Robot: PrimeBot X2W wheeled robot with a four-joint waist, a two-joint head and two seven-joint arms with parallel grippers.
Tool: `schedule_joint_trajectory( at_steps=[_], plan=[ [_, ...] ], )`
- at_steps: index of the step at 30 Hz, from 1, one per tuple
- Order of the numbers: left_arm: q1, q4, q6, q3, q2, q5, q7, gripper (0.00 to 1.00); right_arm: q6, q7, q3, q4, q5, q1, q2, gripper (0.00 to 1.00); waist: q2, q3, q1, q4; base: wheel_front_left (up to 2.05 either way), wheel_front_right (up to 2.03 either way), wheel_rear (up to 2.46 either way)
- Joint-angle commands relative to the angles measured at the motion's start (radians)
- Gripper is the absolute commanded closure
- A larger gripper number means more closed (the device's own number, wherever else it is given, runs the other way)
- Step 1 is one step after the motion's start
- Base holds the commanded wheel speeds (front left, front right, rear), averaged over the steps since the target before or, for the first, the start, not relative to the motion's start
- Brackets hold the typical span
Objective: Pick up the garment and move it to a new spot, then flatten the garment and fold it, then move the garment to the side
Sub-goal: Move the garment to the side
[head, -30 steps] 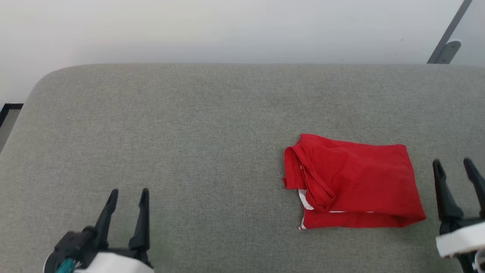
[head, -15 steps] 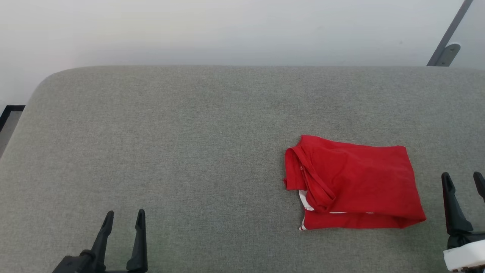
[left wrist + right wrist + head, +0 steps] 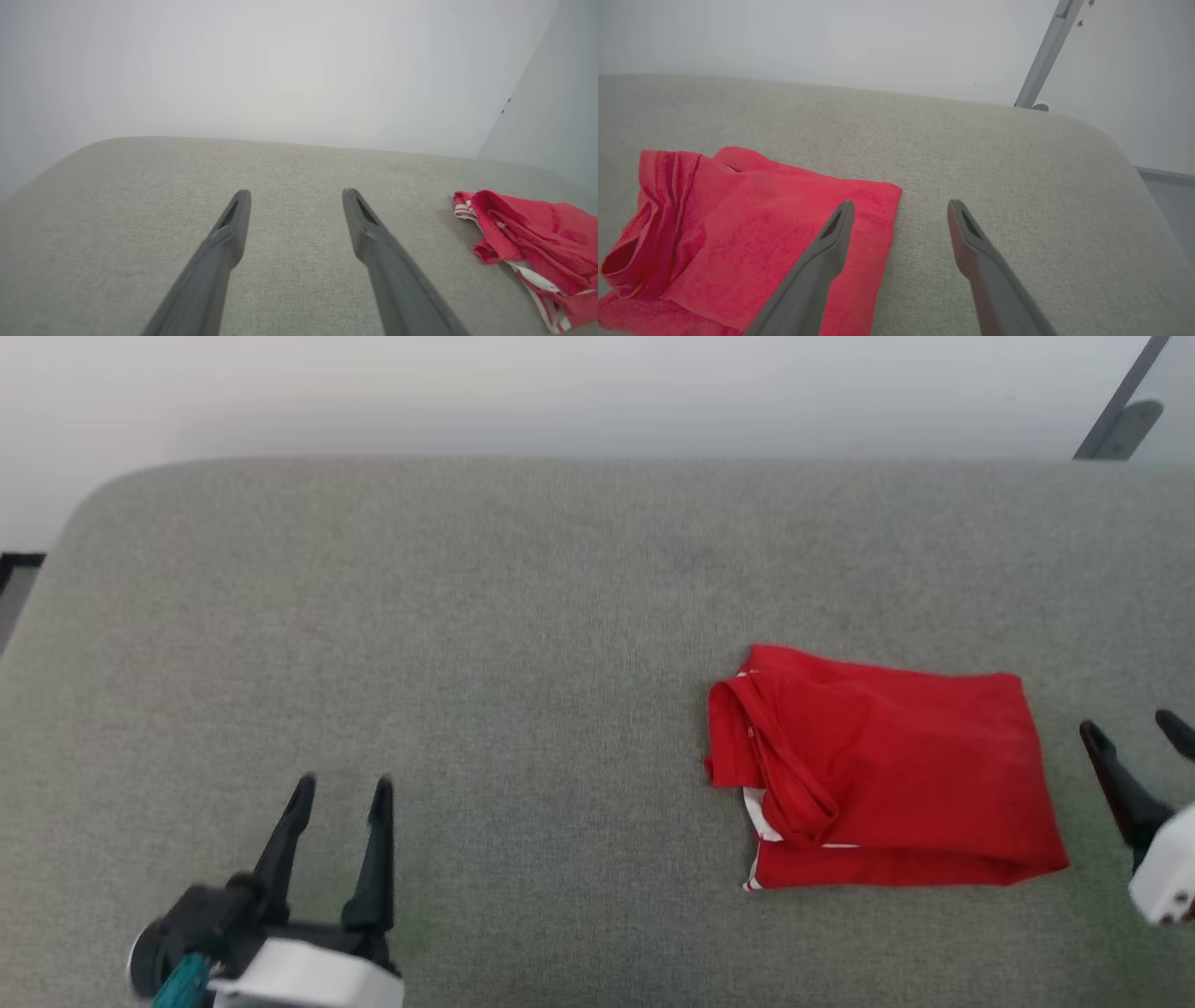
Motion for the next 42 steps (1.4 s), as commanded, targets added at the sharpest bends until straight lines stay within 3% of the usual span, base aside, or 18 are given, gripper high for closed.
schedule_joint_trajectory(
  at_steps=[1,7,13,21,22,23,24,32,42],
  plan=[
    [-0.032,0.011,0.002,-0.014,0.008,-0.017,-0.005,0.0,0.0,0.074,0.021,0.013,0.013,-0.046,-0.024,0.0,-0.0001,0.04,0.0,0.001,0.0,0.0,0.0],
    [-0.152,0.065,0.002,-0.072,0.031,-0.03,-0.005,0.0,0.0,0.365,0.108,0.083,0.104,-0.227,-0.087,0.0,-0.0001,0.129,0.0,0.002,0.0,0.0,0.0],
    [-0.236,0.081,0.002,-0.099,0.033,-0.035,-0.005,0.0,0.0,0.478,0.178,0.119,0.157,-0.319,-0.112,0.0,-0.0001,0.196,0.0,0.023,0.0,0.0,0.0],
    [-0.308,0.095,0.002,-0.111,0.035,-0.04,-0.005,0.0,0.0,0.587,0.29,0.155,0.232,-0.297,-0.124,0.0,-0.0001,0.257,0.0,0.041,0.0,0.0,0.0],
    [-0.314,0.097,0.002,-0.113,0.036,-0.038,-0.005,0.0,0.0,0.591,0.302,0.159,0.238,-0.293,-0.121,0.27,-0.0001,0.262,0.0,0.04,0.0,0.0,0.0],
    [-0.319,0.099,0.002,-0.114,0.037,-0.037,-0.005,0.0,0.0,0.591,0.313,0.158,0.242,-0.291,-0.12,0.71,-0.0001,0.266,0.0,0.039,0.0,0.0,0.0],
    [-0.326,0.1,0.002,-0.112,0.038,-0.036,-0.005,0.0,0.0,0.588,0.319,0.161,0.249,-0.288,-0.118,1.0,-0.0001,0.27,0.0,0.036,0.0,0.0,0.0],
    [-0.348,0.098,0.002,-0.134,0.061,-0.042,-0.005,0.0,-0.004,0.485,0.273,0.143,0.266,-0.319,-0.132,1.0,-0.0001,0.284,0.0,-0.006,0.0,0.0,0.0],
    [-0.401,0.052,0.002,-0.18,0.132,-0.012,-0.005,0.0,-0.002,0.335,0.066,0.103,0.268,-0.279,-0.201,1.0,-0.0001,0.331,0.0,-0.135,0.0,0.0,0.0]
  ],
)
